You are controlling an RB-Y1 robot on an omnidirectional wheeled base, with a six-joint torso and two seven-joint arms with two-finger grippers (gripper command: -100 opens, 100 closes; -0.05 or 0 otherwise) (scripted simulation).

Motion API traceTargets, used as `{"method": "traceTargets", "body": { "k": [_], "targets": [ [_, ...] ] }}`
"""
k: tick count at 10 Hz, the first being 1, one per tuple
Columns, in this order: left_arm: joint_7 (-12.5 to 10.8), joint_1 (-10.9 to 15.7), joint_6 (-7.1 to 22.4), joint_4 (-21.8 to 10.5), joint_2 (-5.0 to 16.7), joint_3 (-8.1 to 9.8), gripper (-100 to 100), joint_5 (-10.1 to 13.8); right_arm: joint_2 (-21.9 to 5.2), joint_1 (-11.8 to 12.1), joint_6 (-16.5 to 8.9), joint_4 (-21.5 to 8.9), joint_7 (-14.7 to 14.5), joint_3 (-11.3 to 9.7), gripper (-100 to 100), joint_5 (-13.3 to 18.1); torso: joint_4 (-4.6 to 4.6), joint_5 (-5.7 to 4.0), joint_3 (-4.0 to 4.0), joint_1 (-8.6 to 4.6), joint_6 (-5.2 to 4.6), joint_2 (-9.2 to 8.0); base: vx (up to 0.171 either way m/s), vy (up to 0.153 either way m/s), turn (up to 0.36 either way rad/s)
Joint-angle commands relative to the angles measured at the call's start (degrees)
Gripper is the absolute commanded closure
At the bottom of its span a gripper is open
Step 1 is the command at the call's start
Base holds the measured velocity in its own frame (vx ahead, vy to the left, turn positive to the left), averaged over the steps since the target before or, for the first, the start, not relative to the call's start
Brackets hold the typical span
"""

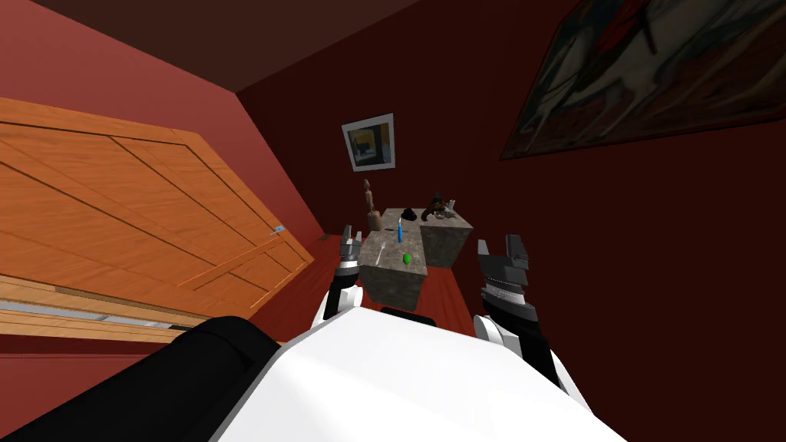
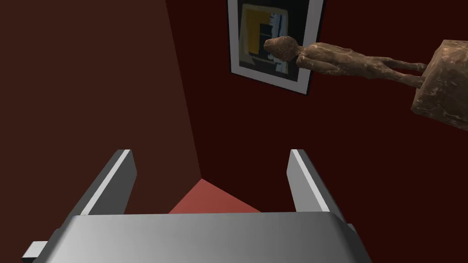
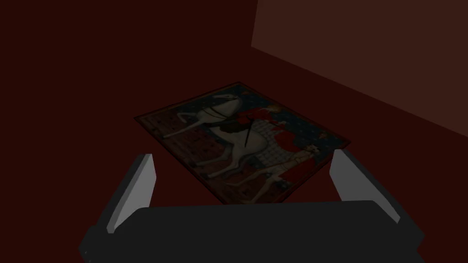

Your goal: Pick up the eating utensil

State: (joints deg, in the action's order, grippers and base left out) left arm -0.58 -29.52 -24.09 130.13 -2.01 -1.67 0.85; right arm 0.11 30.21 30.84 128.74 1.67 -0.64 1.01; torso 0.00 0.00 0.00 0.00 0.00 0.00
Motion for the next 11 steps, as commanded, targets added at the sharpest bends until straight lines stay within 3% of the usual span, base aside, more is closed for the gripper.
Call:
{"method": "traceTargets", "body": {
  "k": [1,6,7,9,10,11],
  "targets": [
    [-0.03,-0.45,0.49,0.06,2.05,0.44,-100,0.18,0.0,0.0,0.0,0.0,0.0,0.0,0,0.0,0.0,0.0,0.0,0.0,0.0,0.0,-0.011,0.011,-0.093],
    [-0.38,-4.0,4.53,0.37,10.57,3.66,-100,1.74,-0.01,-0.01,0.0,0.0,0.0,0.0,0,0.0,0.04,0.05,0.12,0.27,-0.02,-0.21,-0.042,0.051,-0.213],
    [-0.38,-4.0,4.53,0.37,11.38,3.66,-100,1.74,-0.01,-0.01,0.0,0.0,0.0,0.0,0,0.0,0.05,0.07,0.14,0.32,-0.02,-0.24,-0.049,0.049,-0.059],
    [-0.68,-6.17,7.08,0.49,15.34,5.43,-100,2.79,-0.01,-0.01,0.0,0.0,0.0,0.0,0,0.0,0.04,0.05,0.1,0.22,-0.01,-0.18,-0.047,0.047,-0.277],
    [-0.68,-6.17,7.08,0.49,15.92,5.43,-100,2.79,-0.01,-0.02,0.0,0.0,0.0,0.0,0,0.0,0.04,0.05,0.11,0.25,-0.04,-0.18,-0.049,0.048,-0.105],
    [-0.87,-7.38,8.53,0.53,18.26,6.37,-100,3.4,-0.01,0.0,0.0,0.0,0.0,0.01,0,0.0,0.04,0.06,0.1,0.24,0.02,-0.17,-0.056,0.032,-0.193]
  ]
}}
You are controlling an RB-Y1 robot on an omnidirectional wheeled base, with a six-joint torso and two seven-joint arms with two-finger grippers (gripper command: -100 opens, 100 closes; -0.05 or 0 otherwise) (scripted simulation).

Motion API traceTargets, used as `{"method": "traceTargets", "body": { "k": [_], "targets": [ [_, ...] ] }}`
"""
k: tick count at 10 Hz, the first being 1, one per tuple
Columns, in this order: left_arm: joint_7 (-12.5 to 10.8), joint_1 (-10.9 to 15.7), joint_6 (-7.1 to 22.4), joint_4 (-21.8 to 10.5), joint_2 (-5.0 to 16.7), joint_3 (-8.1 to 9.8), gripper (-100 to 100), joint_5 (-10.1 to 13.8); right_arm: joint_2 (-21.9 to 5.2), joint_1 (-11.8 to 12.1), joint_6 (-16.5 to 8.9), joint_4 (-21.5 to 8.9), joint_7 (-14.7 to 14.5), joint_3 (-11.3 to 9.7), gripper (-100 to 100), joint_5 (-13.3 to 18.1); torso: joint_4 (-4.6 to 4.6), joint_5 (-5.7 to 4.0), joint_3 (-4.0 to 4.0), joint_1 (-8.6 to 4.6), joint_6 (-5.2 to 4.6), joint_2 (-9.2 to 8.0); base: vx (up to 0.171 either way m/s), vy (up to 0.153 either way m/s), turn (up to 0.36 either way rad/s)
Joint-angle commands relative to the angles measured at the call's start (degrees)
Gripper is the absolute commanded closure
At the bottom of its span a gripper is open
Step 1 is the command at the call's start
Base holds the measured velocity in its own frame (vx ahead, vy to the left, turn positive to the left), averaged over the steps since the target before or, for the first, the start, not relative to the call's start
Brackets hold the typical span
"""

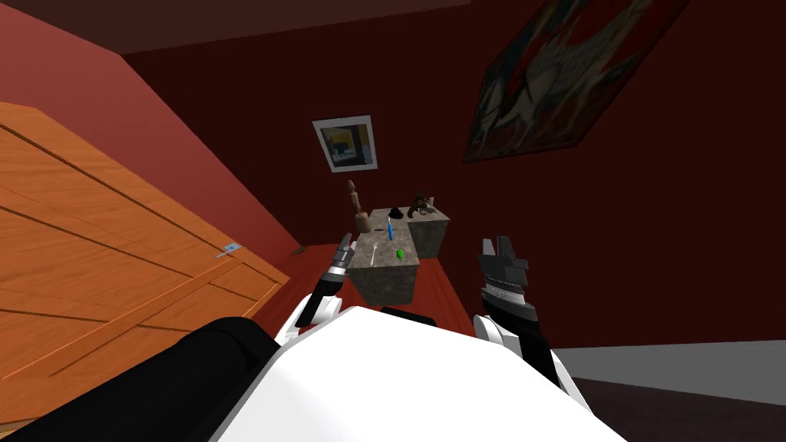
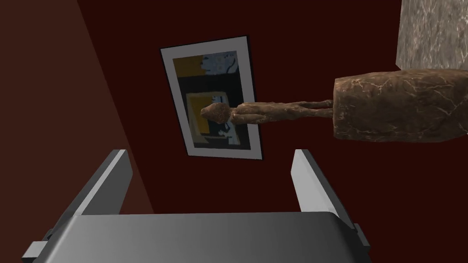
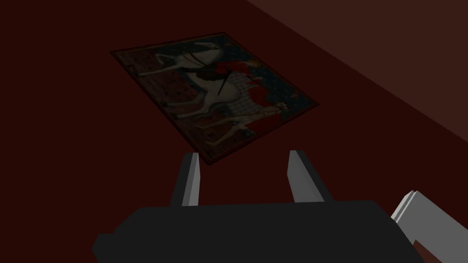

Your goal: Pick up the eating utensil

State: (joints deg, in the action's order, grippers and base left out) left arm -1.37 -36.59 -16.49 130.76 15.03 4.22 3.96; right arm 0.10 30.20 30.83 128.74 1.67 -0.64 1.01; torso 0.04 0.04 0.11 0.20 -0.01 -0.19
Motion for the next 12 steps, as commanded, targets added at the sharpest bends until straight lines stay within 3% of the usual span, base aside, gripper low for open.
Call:
{"method": "traceTargets", "body": {
  "k": [1,4,5,6,8,11,12],
  "targets": [
    [-0.3,-1.58,2.48,-0.06,2.86,1.43,-100,0.95,0.0,0.0,0.0,0.0,0.0,0.0,0,0.0,0.0,0.0,0.0,0.0,0.0,0.0,-0.066,0.06,-0.367],
    [-0.55,-2.89,4.12,-0.05,6.41,2.39,-100,1.66,0.0,0.0,0.0,0.0,0.0,0.0,0,0.0,0.0,0.02,-0.02,0.08,-0.01,0.03,-0.047,0.049,-0.181],
    [-0.84,-4.24,5.85,-0.06,8.59,3.35,-100,2.42,0.0,0.01,0.0,0.0,0.0,0.01,0,0.0,-0.01,0.02,-0.04,0.04,0.04,0.08,-0.038,0.033,-0.266],
    [-0.84,-4.24,5.85,-0.06,9.07,3.35,-100,2.42,0.0,0.0,0.0,0.0,0.0,0.0,0,0.0,-0.02,0.01,-0.05,0.03,-0.01,0.09,-0.035,0.037,-0.137],
    [-1.52,-7.0,9.44,-0.15,13.21,5.18,-100,4.07,0.0,0.0,0.0,0.0,0.0,0.0,0,0.0,-0.02,0.01,-0.05,0.03,0.0,0.09,-0.063,0.043,-0.304],
    [-1.93,-8.4,11.45,-0.24,17.42,6.02,-100,4.96,0.0,0.0,0.0,0.0,0.0,0.01,0,0.0,-0.01,0.02,-0.04,0.08,0.0,0.07,-0.049,0.041,-0.224],
    [-2.37,-9.79,13.43,-0.37,19.65,6.79,-100,5.89,0.0,0.02,0.0,0.0,0.0,0.01,0,0.0,-0.02,0.02,-0.06,0.04,0.05,0.13,-0.041,0.025,-0.33]
  ]
}}
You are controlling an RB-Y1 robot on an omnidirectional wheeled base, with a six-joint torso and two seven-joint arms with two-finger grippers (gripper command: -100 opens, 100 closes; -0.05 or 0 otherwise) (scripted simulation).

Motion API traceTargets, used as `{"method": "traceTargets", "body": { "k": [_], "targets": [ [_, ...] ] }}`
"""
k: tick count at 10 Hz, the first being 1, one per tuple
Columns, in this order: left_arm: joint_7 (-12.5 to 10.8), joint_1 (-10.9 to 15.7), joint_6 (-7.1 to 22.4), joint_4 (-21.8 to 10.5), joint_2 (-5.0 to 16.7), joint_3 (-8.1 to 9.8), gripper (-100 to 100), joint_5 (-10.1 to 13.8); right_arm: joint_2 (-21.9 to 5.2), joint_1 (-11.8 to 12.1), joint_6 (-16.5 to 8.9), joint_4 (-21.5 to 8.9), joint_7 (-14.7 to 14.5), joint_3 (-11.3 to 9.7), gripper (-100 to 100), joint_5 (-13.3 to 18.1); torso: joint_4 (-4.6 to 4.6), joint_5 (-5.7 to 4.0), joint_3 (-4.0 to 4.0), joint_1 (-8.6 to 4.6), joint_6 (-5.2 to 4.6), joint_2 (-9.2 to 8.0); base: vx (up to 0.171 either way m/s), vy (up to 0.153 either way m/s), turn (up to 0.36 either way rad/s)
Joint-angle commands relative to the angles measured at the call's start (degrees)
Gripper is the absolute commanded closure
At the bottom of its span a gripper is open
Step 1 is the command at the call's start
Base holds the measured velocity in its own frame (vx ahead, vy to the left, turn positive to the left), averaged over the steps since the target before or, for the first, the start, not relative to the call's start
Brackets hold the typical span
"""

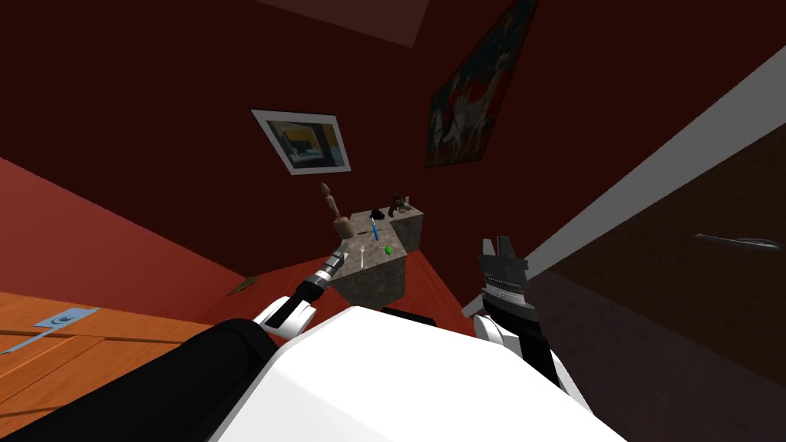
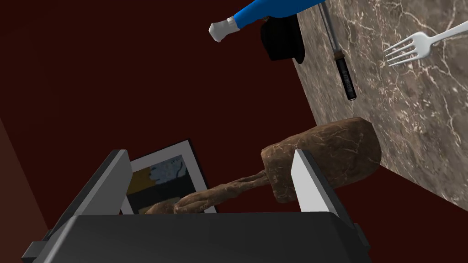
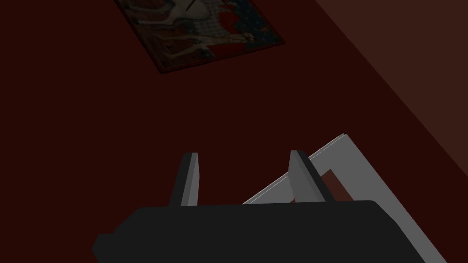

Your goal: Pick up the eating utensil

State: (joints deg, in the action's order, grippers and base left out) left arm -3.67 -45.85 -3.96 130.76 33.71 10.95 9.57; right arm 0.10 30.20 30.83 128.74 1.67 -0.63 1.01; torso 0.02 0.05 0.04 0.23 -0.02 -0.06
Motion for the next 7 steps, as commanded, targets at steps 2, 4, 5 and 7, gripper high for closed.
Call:
{"method": "traceTargets", "body": {
  "k": [2,4,5,7],
  "targets": [
    [-0.56,-1.89,2.92,-0.54,3.9,0.76,-100,1.25,0.0,0.02,0.0,0.0,0.0,0.01,0,0.0,0.0,0.01,-0.01,0.01,0.07,0.03,-0.036,0.028,-0.192],
    [-1.09,-3.24,4.97,-0.75,6.76,1.37,-100,2.25,0.0,0.02,0.0,0.0,0.0,0.01,0,0.0,0.0,0.0,-0.02,-0.02,0.06,0.04,-0.036,0.024,-0.207],
    [-1.09,-3.24,4.97,-0.75,7.54,1.37,-100,2.25,0.0,0.01,0.0,0.0,0.0,0.0,0,0.0,-0.01,0.0,-0.02,0.0,0.03,0.04,-0.034,0.024,-0.151],
    [-1.66,-4.54,7.05,-1.01,10.54,1.89,-100,3.28,0.0,0.01,0.0,0.0,0.0,0.01,0,0.0,-0.01,0.0,-0.02,-0.01,0.03,0.05,-0.032,0.023,-0.203]
  ]
}}
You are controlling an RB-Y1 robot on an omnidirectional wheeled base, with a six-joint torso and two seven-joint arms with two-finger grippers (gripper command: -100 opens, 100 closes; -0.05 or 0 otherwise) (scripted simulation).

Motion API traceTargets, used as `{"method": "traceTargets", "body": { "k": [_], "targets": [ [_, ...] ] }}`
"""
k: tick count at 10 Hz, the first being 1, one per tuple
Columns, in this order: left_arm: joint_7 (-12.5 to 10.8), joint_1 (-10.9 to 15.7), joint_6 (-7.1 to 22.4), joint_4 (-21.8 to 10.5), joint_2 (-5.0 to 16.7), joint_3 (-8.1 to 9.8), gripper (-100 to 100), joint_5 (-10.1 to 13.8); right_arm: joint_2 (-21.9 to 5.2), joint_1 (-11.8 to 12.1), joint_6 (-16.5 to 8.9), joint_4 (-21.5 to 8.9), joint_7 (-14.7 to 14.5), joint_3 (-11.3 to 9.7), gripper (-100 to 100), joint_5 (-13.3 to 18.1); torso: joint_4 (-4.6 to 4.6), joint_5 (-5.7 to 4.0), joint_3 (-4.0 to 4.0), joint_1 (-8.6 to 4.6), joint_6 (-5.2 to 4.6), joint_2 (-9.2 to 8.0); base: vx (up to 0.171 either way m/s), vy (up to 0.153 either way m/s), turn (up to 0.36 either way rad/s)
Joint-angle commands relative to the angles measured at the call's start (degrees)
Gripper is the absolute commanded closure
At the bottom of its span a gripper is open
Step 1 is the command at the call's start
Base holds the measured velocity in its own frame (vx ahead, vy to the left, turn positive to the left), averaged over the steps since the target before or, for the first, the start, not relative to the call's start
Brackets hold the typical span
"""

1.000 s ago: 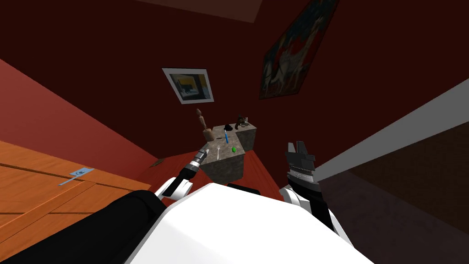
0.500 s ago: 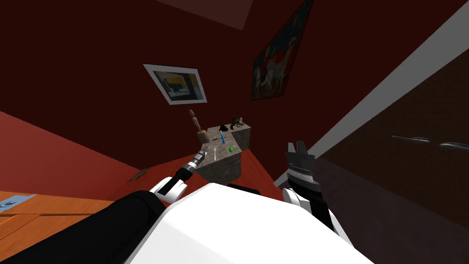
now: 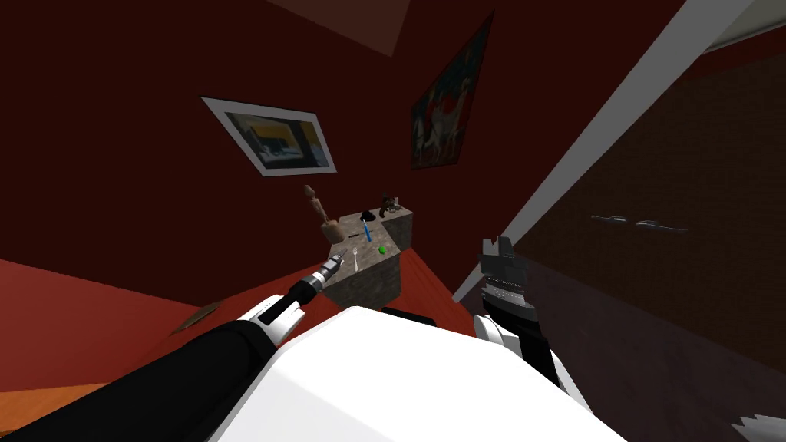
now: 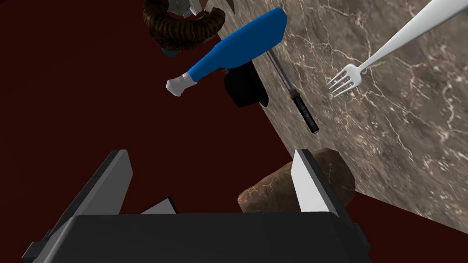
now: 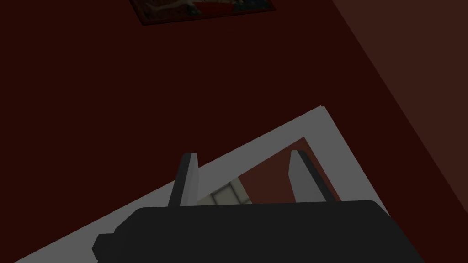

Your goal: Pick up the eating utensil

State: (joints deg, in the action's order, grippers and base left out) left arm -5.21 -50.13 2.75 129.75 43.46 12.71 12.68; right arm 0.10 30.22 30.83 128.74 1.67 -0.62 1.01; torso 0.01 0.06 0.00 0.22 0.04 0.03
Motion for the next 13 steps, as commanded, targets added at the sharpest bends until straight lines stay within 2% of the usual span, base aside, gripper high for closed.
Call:
{"method": "traceTargets", "body": {
  "k": [1,2,3,4,5,6,7,8,9,10,11,12,13],
  "targets": [
    [-0.73,-1.52,2.42,-0.32,2.86,0.55,-100,1.22,0.0,0.0,0.0,0.0,0.0,0.0,0,0.0,0.0,0.0,0.0,0.0,0.0,0.0,-0.025,0.025,-0.29],
    [-0.73,-1.52,2.42,-0.32,3.81,0.55,-100,1.22,0.0,-0.01,0.0,0.0,0.0,0.0,0,0.0,-0.01,0.0,-0.01,0.02,-0.04,0.02,-0.02,0.025,-0.159],
    [-1.39,-2.71,4.52,-0.68,6.14,0.87,-100,2.29,0.0,0.0,0.0,0.0,0.0,0.0,0,0.0,-0.01,0.0,-0.02,0.0,0.01,0.04,-0.02,0.02,-0.286],
    [-1.39,-2.71,4.52,-0.68,6.84,0.87,-100,2.29,0.0,-0.01,0.0,0.0,0.0,0.0,0,0.0,-0.02,0.0,-0.03,0.0,-0.04,0.05,-0.019,0.023,-0.139],
    [-2.08,-3.84,6.62,-1.1,8.85,1.09,-100,3.37,0.0,0.01,0.0,0.0,0.0,0.0,0,0.0,-0.01,0.0,-0.03,-0.01,0.03,0.06,-0.017,0.019,-0.227],
    [-2.08,-3.84,6.62,-1.1,9.88,1.09,-100,3.37,0.0,0.0,0.0,0.0,0.0,0.0,0,0.0,-0.02,0.0,-0.04,-0.01,-0.02,0.07,-0.016,0.02,-0.131],
    [-2.81,-4.91,8.7,-1.57,11.76,1.2,-100,4.47,0.0,0.01,0.0,0.0,0.0,0.0,0,0.0,-0.02,0.0,-0.04,0.0,0.03,0.08,-0.019,0.017,-0.236],
    [-2.81,-4.91,8.7,-1.57,12.92,1.2,-100,4.47,0.0,0.0,0.0,0.0,0.0,0.0,0,0.0,-0.02,-0.01,-0.04,-0.01,-0.01,0.07,-0.013,0.022,-0.142],
    [-3.57,-5.91,10.76,-2.08,15.12,1.21,-100,5.57,0.0,0.01,0.0,0.0,0.0,0.0,0,0.0,-0.02,0.0,-0.05,0.0,0.02,0.09,-0.006,0.02,-0.247],
    [-3.57,-5.91,10.76,-2.08,15.95,1.21,-100,5.57,0.0,0.0,0.0,0.0,0.0,0.0,0,0.0,-0.03,0.0,-0.07,0.0,-0.02,0.12,-0.002,0.023,-0.134],
    [-4.36,-6.84,12.79,-2.63,17.99,1.11,-100,6.67,0.0,0.01,0.0,0.0,0.0,0.01,0,0.0,-0.03,0.0,-0.08,0.0,0.04,0.14,-0.002,0.026,-0.199],
    [-4.36,-6.84,12.79,-2.63,18.97,1.11,-100,6.67,0.0,0.0,0.0,0.0,0.0,0.0,0,0.0,-0.03,0.0,-0.08,0.01,0.0,0.14,-0.003,0.027,-0.109],
    [-5.16,-7.71,14.78,-3.21,21.02,0.92,-100,7.77,0.0,0.01,0.0,0.0,0.0,0.01,0,0.0,-0.03,0.01,-0.09,0.02,0.04,0.15,0.003,0.026,-0.236]
  ]
}}
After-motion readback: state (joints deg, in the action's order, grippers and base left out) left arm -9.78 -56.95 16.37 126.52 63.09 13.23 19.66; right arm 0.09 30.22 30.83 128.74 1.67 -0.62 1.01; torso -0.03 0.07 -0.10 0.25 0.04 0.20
